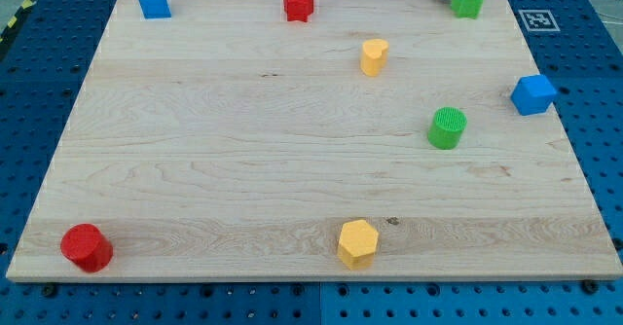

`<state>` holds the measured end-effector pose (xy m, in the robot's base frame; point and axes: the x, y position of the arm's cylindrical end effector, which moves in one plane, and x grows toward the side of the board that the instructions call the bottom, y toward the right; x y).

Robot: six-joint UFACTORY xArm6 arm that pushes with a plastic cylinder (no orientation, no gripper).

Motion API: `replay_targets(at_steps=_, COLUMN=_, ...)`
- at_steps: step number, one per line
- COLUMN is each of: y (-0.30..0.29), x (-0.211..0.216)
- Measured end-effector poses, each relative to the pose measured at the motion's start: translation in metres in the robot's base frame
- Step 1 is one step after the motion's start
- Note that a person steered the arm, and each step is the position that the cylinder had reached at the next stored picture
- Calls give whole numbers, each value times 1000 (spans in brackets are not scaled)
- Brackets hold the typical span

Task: Slide the green star towards the right side of the yellow heart

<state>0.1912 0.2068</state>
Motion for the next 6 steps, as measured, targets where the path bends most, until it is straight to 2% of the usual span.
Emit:
replay_targets(at_steps=2, y=65, x=1)
replay_targets(at_steps=3, y=58, x=6)
replay_targets(at_steps=5, y=49, x=44)
replay_targets(at_steps=6, y=58, x=44)
